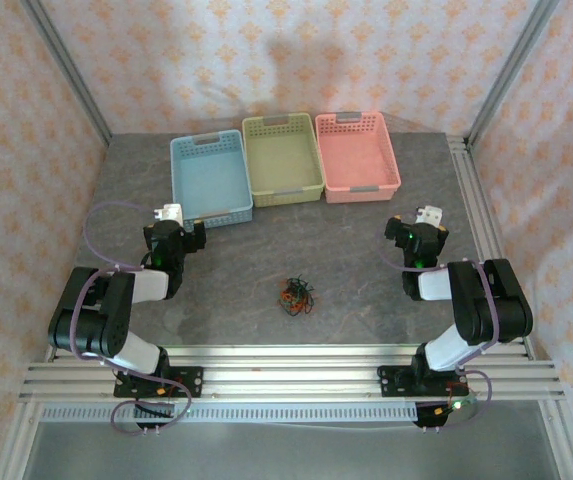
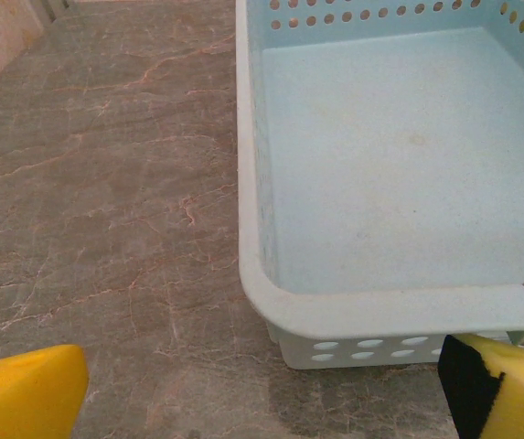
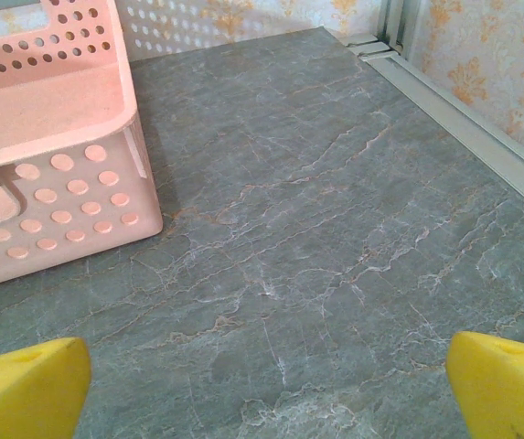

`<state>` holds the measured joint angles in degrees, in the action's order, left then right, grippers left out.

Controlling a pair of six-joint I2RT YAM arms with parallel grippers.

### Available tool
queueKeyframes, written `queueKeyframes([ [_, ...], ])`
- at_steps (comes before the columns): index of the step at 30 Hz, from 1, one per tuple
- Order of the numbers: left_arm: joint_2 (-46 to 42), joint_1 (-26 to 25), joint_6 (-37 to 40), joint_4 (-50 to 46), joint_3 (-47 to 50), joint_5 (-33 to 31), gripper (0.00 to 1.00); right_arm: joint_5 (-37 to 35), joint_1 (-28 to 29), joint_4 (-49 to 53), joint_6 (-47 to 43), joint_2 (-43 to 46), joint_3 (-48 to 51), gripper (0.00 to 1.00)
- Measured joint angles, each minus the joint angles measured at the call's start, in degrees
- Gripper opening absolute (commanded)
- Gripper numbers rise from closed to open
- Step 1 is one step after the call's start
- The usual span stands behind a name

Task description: Untangle the cables

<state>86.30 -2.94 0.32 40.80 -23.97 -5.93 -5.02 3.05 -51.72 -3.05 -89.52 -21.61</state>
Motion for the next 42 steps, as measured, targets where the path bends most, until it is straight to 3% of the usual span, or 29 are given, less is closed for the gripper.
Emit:
queueKeyframes([
  [6, -0.8, -0.7, 0.2, -1.0, 0.0, -1.0, 1.00, 0.0, -0.1, 0.1, 0.0, 0.0, 0.0, 0.99],
  [9, -5.0, -2.9, -0.2, -7.4, -1.6, -4.5, 1.00, -2.1, 0.7, 1.3, 0.0, 1.8, 0.2, 0.99],
  [17, -22.0, -3.8, -8.1, -20.4, -6.2, -7.1, 1.00, -8.0, 7.3, 3.5, -3.2, 16.9, 1.5, 0.97],
  [24, -25.9, -3.8, -17.5, -32.6, -9.5, -6.0, 1.00, -7.0, 8.1, 17.1, 0.2, 29.3, -1.6, 0.90],
  [33, -25.7, -3.8, -21.5, -37.8, -10.7, -1.0, 1.00, 8.2, 12.8, 36.1, 7.6, 27.5, -11.8, 0.77],
  [38, -22.8, -3.8, -24.8, -37.8, -11.1, 7.1, 1.00, 21.3, 20.7, 38.7, 9.1, 20.0, -17.4, 0.76],
  [42, -19.3, -5.7, -29.5, -37.9, -12.2, 14.9, 0.96, 26.4, 28.7, 38.7, 7.8, 13.3, -17.7, 0.76],
])
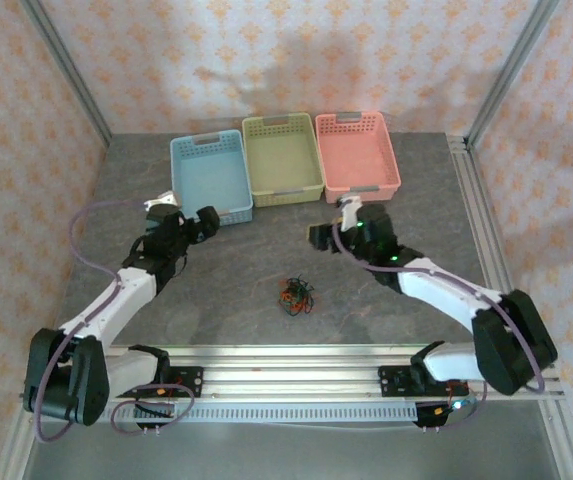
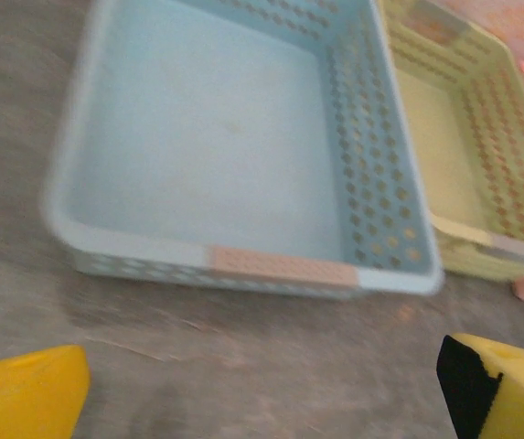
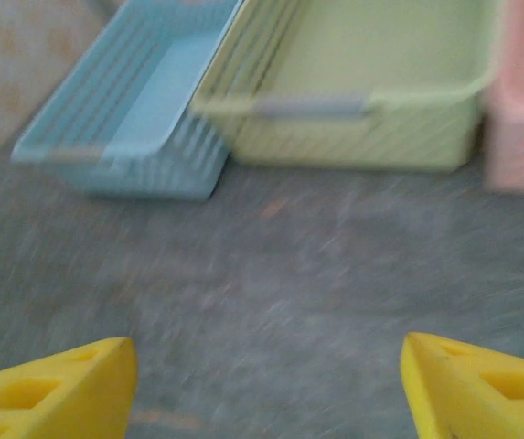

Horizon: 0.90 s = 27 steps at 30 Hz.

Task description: Untangle the cables

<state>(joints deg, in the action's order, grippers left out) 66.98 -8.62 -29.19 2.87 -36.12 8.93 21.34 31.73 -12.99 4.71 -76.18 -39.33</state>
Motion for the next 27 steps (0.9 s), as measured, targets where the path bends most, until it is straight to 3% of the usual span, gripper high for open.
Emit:
queueKeyframes([
  [4, 3.4, -6.1, -2.6, -0.7, -3.7, 5.5, 0.94, 0.3, 4.0, -3.7, -0.9, -4.5, 2.3, 0.74],
  [12, 4.2, -13.3, -6.4, 1.9, -3.2, 13.2, 0.86, -1.6, 4.1, -8.3, 0.0, -6.5, 5.2, 0.68],
  [15, 4.0, -15.1, -6.0, 1.7, -3.2, 13.6, 0.81, -2.0, 4.1, -11.1, 0.2, -6.6, 5.5, 0.64],
  [17, 3.5, -15.9, -4.6, 0.9, -3.2, 12.8, 0.79, -1.9, 4.1, -11.9, 0.5, -6.9, 5.5, 0.55],
  [25, 2.9, -16.4, -1.7, -0.8, -3.3, 9.2, 0.79, 0.7, 4.1, -13.0, 0.7, -7.6, 5.5, 0.52],
  [27, 3.9, -16.4, -1.7, -0.9, -3.5, 9.3, 0.79, 1.8, 4.1, -13.1, 0.9, -8.2, 5.5, 0.48],
])
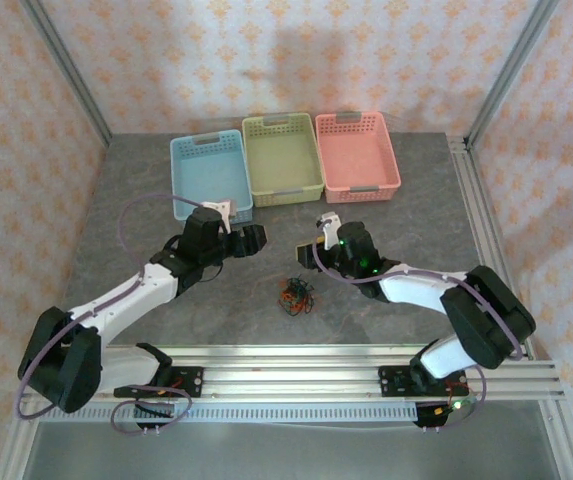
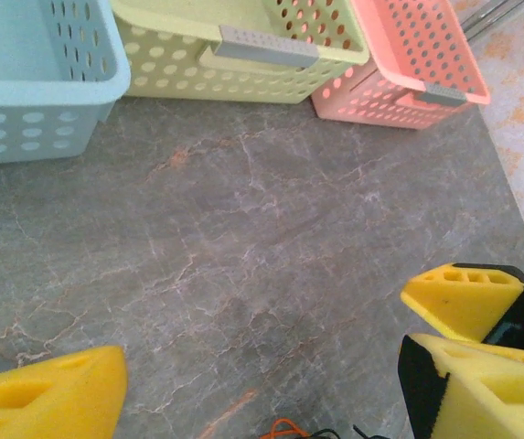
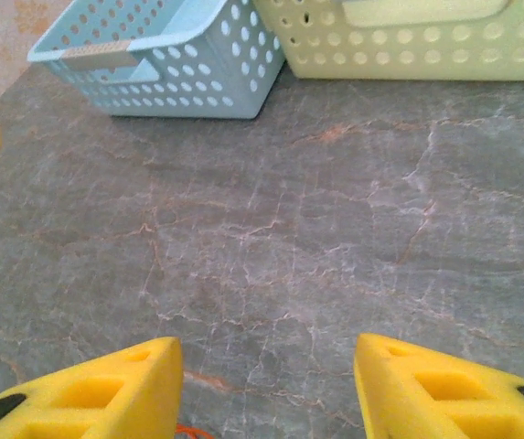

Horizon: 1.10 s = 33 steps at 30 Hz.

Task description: Untangle the cables

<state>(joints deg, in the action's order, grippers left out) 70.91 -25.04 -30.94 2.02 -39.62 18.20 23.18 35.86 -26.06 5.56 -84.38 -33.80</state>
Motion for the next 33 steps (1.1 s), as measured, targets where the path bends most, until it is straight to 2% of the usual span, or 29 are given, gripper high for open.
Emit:
queueKeyframes([
  [3, 1.3, 0.0, 0.0, -0.2, -0.2, 0.3, 0.79, 2.1, 0.0, 0.1, 0.3, -1.5, -0.2, 0.42],
  [15, 3.5, -0.5, 1.0, -1.1, -2.7, 2.5, 0.79, 8.4, 2.2, 2.2, -1.3, -5.2, -3.1, 0.38],
  [24, 5.6, -0.5, 1.0, -1.1, -3.0, 4.0, 0.79, 9.4, 2.5, 5.0, -2.5, -7.4, -4.5, 0.36],
  [29, 5.7, -0.5, 0.7, -0.9, -3.2, 2.3, 0.78, 9.4, 2.7, 5.6, -2.6, -7.4, -4.9, 0.36],
  [33, 9.0, -1.0, 0.1, -1.2, -7.2, -0.7, 0.75, 8.7, 2.7, 5.6, -2.6, -7.4, -4.9, 0.36],
])
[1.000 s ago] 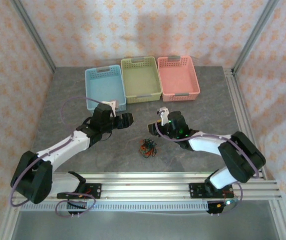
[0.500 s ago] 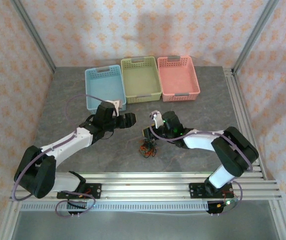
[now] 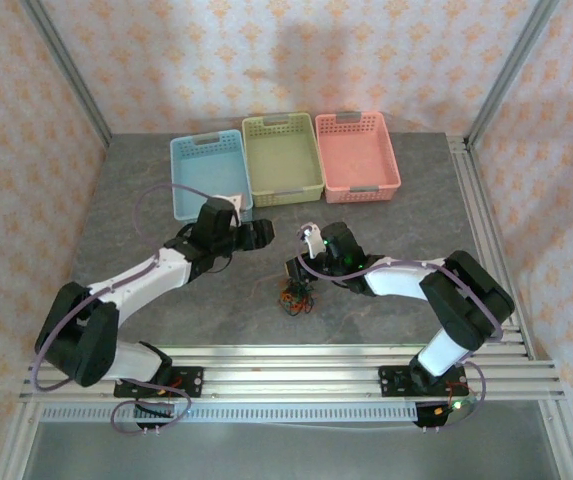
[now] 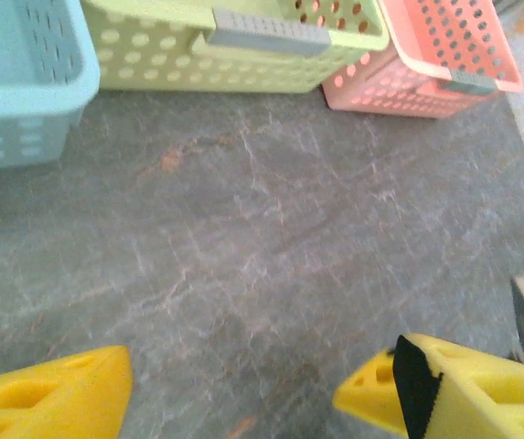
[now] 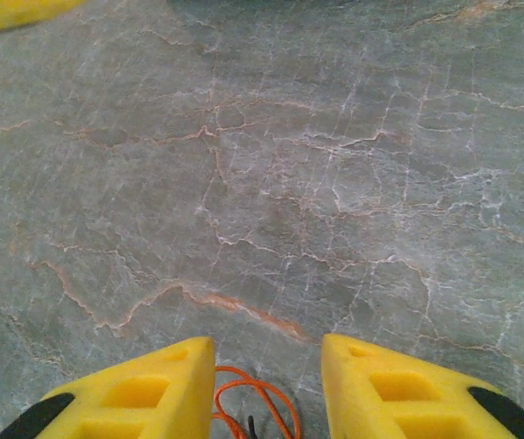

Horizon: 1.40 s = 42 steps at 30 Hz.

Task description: Untangle the cables

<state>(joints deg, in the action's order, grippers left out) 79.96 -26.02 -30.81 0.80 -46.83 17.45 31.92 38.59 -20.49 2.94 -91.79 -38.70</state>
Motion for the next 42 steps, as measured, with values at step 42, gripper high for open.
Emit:
queueKeyframes([
  [42, 6.6, -1.8, -0.8, 3.7, -2.1, -3.0, 0.71, -0.2, 1.7, 6.7, -3.3, -3.1, -4.1, 0.00],
])
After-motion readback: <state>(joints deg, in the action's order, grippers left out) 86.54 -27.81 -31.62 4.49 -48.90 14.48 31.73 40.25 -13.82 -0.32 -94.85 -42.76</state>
